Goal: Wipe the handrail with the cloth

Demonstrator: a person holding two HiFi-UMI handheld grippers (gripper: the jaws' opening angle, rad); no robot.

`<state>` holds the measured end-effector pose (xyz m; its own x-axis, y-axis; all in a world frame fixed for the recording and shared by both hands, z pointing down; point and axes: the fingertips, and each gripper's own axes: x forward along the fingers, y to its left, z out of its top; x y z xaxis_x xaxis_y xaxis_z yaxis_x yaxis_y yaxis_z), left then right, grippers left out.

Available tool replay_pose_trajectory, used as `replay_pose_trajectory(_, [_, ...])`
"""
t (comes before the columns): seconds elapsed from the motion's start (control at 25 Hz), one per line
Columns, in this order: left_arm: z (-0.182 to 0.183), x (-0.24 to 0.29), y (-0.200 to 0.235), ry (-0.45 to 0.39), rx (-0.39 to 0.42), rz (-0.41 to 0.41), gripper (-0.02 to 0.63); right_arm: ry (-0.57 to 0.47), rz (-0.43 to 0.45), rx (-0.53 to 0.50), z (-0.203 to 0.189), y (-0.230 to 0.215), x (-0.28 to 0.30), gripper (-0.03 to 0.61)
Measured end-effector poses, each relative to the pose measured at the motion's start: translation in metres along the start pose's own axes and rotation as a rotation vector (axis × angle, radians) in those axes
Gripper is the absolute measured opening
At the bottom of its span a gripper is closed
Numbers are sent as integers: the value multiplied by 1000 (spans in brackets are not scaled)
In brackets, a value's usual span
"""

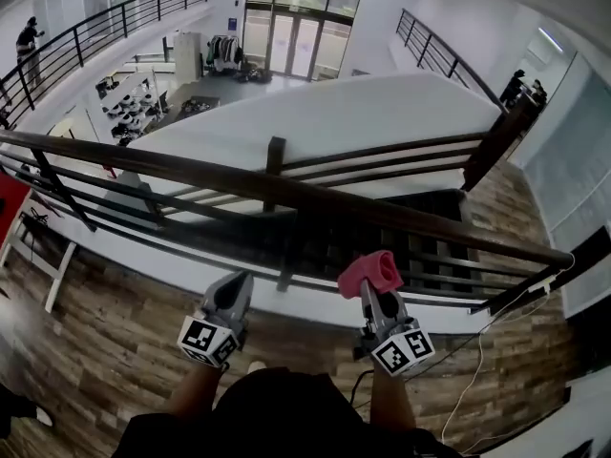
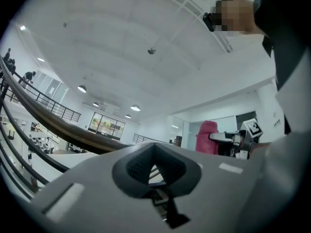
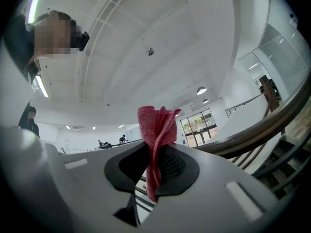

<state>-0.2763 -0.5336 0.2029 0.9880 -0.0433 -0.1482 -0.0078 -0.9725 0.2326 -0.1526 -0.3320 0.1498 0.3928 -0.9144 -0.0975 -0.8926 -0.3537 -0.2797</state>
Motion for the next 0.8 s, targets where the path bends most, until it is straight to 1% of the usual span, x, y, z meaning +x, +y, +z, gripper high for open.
replay_pose_trajectory(0.16, [-2, 18, 8, -4, -12, -11, 0, 28, 20, -21, -4, -1, 25, 41])
replay_pose_trajectory(0.32, [-6, 31, 9, 6, -6, -2, 0, 41, 40, 10, -9, -9, 48, 41])
replay_pose_trajectory(0.44, [-9, 39, 11, 7, -1, 34, 0, 57, 65, 12, -12, -15, 66, 41])
replay_pose_trajectory(0.56, [-6, 54, 7, -7, 3, 65, 0, 88, 86, 5, -9, -33, 92, 41])
replay_pose_trajectory(0.68, [-7, 68, 1, -7, 26, 108, 0, 152, 143, -2, -15, -47, 122, 41])
replay_pose_trajectory(0.8, [-11, 83, 1, 3, 42, 159, 0, 209, 203, -38, -23, -52, 157, 41])
